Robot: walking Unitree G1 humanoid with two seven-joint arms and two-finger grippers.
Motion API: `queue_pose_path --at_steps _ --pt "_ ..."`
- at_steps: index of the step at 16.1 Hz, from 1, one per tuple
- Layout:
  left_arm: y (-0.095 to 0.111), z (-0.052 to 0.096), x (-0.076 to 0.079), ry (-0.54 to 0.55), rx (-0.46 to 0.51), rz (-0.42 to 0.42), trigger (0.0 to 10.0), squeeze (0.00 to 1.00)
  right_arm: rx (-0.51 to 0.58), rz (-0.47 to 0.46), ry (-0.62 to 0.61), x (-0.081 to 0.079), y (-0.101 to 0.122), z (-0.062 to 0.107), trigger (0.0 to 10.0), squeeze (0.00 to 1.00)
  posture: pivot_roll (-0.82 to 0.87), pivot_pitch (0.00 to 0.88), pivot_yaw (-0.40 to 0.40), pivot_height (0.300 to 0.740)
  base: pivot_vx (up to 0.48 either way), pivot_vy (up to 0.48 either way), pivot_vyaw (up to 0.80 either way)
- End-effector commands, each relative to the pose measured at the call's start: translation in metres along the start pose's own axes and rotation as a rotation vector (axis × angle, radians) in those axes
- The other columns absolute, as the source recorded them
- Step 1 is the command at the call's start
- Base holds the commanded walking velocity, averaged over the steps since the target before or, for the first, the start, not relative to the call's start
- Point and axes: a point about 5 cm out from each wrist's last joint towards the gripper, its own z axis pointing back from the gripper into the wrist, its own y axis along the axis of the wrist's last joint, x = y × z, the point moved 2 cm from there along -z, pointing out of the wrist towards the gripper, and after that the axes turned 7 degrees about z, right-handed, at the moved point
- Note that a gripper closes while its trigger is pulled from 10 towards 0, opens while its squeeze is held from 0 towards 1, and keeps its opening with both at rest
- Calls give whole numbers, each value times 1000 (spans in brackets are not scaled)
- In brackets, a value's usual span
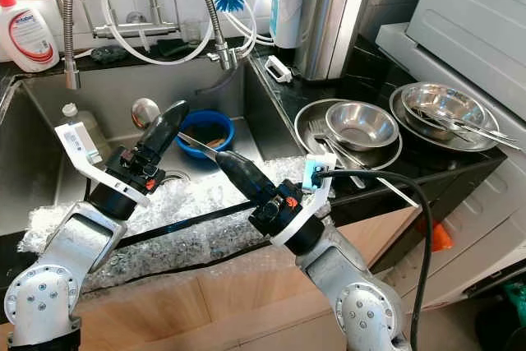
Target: Kitchen organization
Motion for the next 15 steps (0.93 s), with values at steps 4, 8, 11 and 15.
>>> queue_pose_path --at_steps 4,8,11,15 --pt "-3 2 9 -34 -18 3 0 0 3 20 17 -4 1 2 10000 0 38 38 -44 740 0 0 0" --pt "-6 2 11 -55 -37 19 0 0 4 21 16 -3 1 2 10000 0 38 38 -45 740 0 0 0" --pt "-10 3 13 -65 -64 20 39 0 10 19 10 -1 0 0 10000 0 42 41 -45 740 0 0 0" --pt "-10 4 14 -65 -67 32 7294 0 14 16 19 -3 0 -1 10000 0 42 39 -44 740 0 0 0"
